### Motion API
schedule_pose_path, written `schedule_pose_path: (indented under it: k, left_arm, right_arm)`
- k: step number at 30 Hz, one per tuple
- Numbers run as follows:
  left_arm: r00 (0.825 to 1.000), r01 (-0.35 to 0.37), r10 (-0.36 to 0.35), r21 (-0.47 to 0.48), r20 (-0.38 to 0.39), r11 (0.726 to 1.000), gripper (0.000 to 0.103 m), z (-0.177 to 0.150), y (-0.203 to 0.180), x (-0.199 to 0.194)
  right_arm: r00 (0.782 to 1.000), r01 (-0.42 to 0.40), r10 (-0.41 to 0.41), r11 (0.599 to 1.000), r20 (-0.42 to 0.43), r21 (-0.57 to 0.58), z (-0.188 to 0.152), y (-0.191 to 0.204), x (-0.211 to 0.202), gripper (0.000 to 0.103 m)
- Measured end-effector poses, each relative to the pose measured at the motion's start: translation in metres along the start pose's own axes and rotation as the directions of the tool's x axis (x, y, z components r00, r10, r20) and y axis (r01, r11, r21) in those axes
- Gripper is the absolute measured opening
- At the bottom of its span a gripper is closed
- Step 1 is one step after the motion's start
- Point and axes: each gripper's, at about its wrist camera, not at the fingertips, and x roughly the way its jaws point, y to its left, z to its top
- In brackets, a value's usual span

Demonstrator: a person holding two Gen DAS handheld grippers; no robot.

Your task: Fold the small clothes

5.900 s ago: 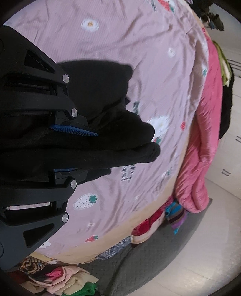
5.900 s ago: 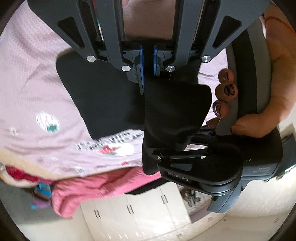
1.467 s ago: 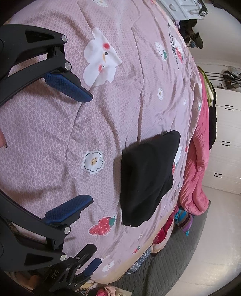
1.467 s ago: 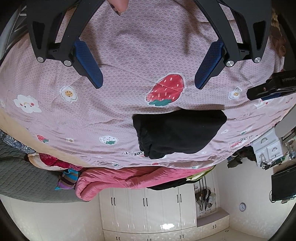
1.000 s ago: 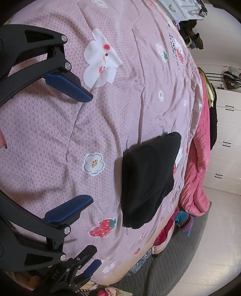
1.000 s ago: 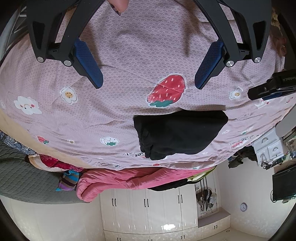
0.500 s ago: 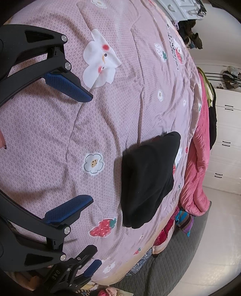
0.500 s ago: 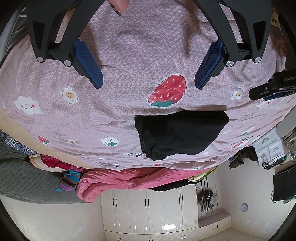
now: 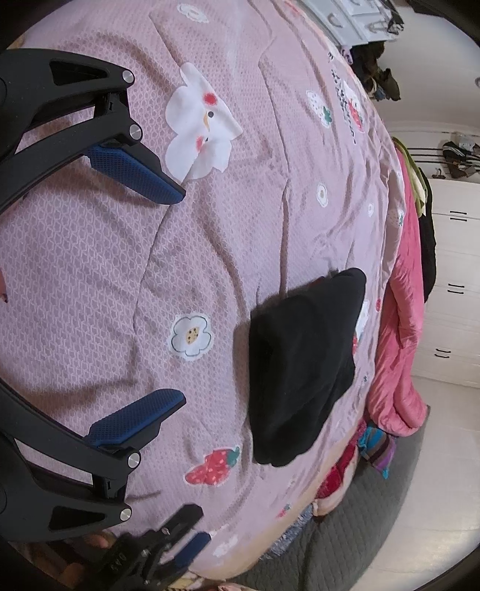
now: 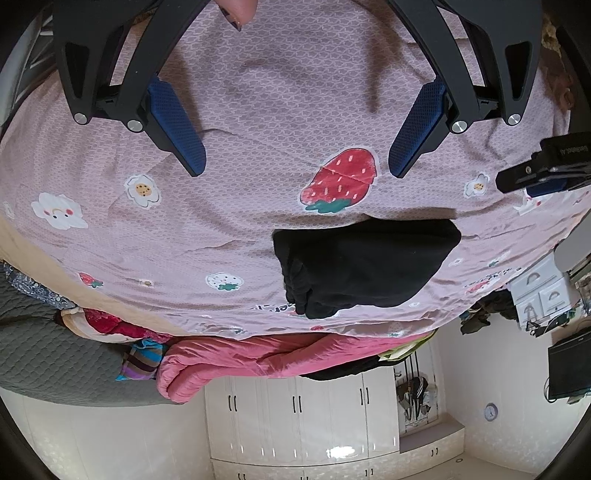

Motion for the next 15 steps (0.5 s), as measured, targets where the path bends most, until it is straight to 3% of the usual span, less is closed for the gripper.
schedule_pose_path:
  k: [4, 6, 7, 9, 12, 13, 15]
  left_arm:
    - [1.000, 0.007, -0.007, 0.010, -0.001, 1.000, 0.094, 0.001, 0.002, -0.003]
    - [1.000, 0.014, -0.014, -0.024, -0.008, 1.000, 0.094, 0.003, 0.012, -0.004]
    - [1.000, 0.001, -0.002, -0.056, -0.015, 0.998, 0.094, 0.007, 0.025, -0.005]
    - [0.999, -0.033, 0.031, -0.109, -0.023, 0.993, 0.094, 0.015, 0.055, -0.008]
    - [0.992, -0.127, 0.125, -0.198, -0.020, 0.972, 0.094, 0.031, 0.126, -0.020]
    - [0.981, -0.194, 0.195, -0.223, -0.018, 0.955, 0.094, 0.036, 0.157, -0.026]
    - [0.942, -0.329, 0.335, -0.245, -0.017, 0.912, 0.094, 0.046, 0.212, -0.036]
  right_arm:
    - [0.999, 0.043, -0.045, 0.996, 0.027, 0.072, 0.007, -0.017, -0.010, 0.099]
    - [0.992, 0.103, -0.112, 0.983, 0.051, 0.151, 0.016, -0.044, -0.026, 0.099]
    - [0.984, 0.154, -0.167, 0.971, 0.060, 0.183, 0.019, -0.061, -0.036, 0.099]
    - [0.942, 0.311, -0.332, 0.916, 0.043, 0.251, 0.025, -0.103, -0.056, 0.099]
    - [0.821, 0.554, -0.561, 0.738, -0.104, 0.387, 0.016, -0.202, -0.085, 0.099]
    - [0.748, 0.648, -0.636, 0.639, -0.189, 0.415, 0.005, -0.244, -0.095, 0.099]
    - [0.633, 0.758, -0.709, 0.486, -0.312, 0.434, -0.018, -0.308, -0.112, 0.099]
